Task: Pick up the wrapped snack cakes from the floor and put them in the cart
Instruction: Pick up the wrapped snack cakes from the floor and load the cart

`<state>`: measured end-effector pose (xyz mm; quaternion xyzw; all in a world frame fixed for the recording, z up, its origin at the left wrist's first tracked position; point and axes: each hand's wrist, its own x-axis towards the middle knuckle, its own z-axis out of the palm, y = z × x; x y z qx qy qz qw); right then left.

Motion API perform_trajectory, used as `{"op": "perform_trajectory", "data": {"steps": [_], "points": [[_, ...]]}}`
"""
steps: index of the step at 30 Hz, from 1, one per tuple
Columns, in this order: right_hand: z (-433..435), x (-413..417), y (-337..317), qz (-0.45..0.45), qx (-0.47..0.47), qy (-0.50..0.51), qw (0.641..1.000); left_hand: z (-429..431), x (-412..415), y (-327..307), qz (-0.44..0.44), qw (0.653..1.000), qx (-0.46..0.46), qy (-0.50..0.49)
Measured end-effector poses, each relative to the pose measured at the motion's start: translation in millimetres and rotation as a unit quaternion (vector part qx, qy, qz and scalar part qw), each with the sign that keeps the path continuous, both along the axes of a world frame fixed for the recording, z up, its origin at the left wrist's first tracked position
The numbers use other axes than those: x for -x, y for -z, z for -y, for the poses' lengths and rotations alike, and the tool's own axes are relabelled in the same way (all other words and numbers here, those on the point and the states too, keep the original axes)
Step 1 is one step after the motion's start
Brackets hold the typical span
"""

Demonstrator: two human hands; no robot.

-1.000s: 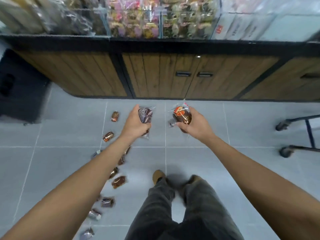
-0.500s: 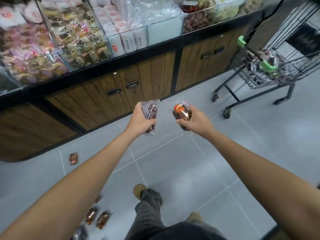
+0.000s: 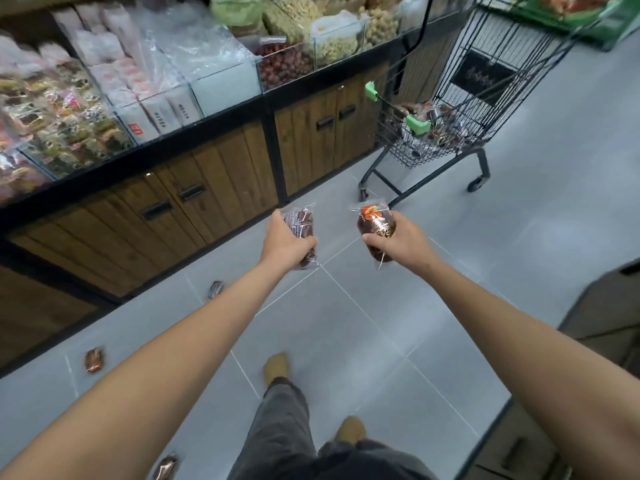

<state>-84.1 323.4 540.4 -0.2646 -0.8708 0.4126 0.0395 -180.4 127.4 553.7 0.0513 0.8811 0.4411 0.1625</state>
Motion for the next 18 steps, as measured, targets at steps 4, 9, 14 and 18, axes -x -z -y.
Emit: {"op": "perform_trajectory", "data": {"steps": [4,9,14,18], "points": [[-32,-22,-6,-0.012,0.005,0.023,1.0,-36,-16,-5,0.018,1.0,0.021,0.004],[-79,-31,-17,-0.035,-0.013,0.038,0.999,-90,-13,-11,0.011,0.999,0.024,0.03],[-138,-30,-19,-0.036,-0.025,0.065,0.997,-168,-3,-7,-0.008,0.998,-0.011,0.065],[-198,-22,-20,-0.028,-0.027,0.085,0.996,-243,12,2,-0.009,0.994,-0.031,0.102]]}}
